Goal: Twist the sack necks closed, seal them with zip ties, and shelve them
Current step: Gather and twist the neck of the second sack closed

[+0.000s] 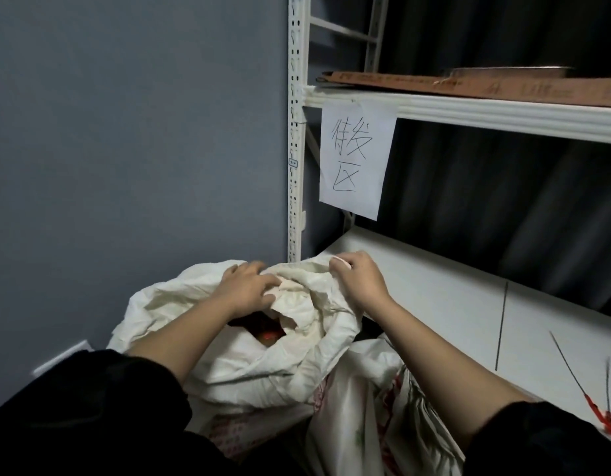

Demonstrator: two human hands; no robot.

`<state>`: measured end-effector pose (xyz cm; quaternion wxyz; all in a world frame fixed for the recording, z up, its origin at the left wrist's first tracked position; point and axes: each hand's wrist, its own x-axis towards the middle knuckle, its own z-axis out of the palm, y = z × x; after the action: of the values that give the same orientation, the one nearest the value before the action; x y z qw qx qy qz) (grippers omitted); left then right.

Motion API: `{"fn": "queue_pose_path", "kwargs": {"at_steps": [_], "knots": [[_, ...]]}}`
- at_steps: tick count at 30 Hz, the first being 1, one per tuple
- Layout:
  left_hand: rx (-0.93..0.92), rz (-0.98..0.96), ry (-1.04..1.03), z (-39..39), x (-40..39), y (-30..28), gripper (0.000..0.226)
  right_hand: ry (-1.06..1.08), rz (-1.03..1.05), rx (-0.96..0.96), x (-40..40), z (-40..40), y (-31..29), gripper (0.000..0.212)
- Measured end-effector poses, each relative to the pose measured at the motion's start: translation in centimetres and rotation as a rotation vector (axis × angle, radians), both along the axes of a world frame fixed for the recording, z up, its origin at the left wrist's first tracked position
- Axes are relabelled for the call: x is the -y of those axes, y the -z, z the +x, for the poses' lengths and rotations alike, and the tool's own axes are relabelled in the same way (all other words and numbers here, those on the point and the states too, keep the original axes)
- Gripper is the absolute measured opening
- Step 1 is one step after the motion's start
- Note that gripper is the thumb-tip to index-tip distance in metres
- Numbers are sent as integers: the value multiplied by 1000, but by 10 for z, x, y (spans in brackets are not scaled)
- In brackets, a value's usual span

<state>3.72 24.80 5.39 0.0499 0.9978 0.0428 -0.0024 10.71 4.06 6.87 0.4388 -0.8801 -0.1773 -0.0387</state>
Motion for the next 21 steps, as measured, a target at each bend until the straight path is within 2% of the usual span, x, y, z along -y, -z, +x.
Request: {"fn": "queue_pose_path", "kwargs": {"at_steps": [3,6,8,9,11,14,15,16,18,19,20,21], "knots": [[35,79,78,3,9,20,38,-38,363,-184,-7,3,-5,26],[-129,200,134,-1,16,31,42,-145,673,-353,-15,-1,-15,20],[-257,173,138,-3,15,30,41,-235,783,-399,-15,-5,-20,20],[-284,108,133,-5,14,25,40,-275,805,-412,-15,-6,-22,19],[-144,-78,62,-6,10,13,33,-342,825,-424,-11,-9,-24,16],[423,-308,-153,-3,-1,-10,8,-407,852,-441,-5,-16,-33,17],[494,-376,-177,-1,-6,-17,13,-420,835,-443,-3,-18,-36,18],[459,-405,-137,3,-10,-23,26,-433,807,-441,-3,-21,-39,18],[220,-268,3,10,-11,-32,45,-463,761,-433,-4,-23,-41,19],[140,-194,32,13,-8,-34,36,-478,752,-429,-5,-24,-42,19],[104,-167,32,15,-5,-35,16,-485,755,-431,-5,-25,-43,20],[102,-151,14,17,-2,-34,6,-489,772,-437,-5,-24,-43,20]]}}
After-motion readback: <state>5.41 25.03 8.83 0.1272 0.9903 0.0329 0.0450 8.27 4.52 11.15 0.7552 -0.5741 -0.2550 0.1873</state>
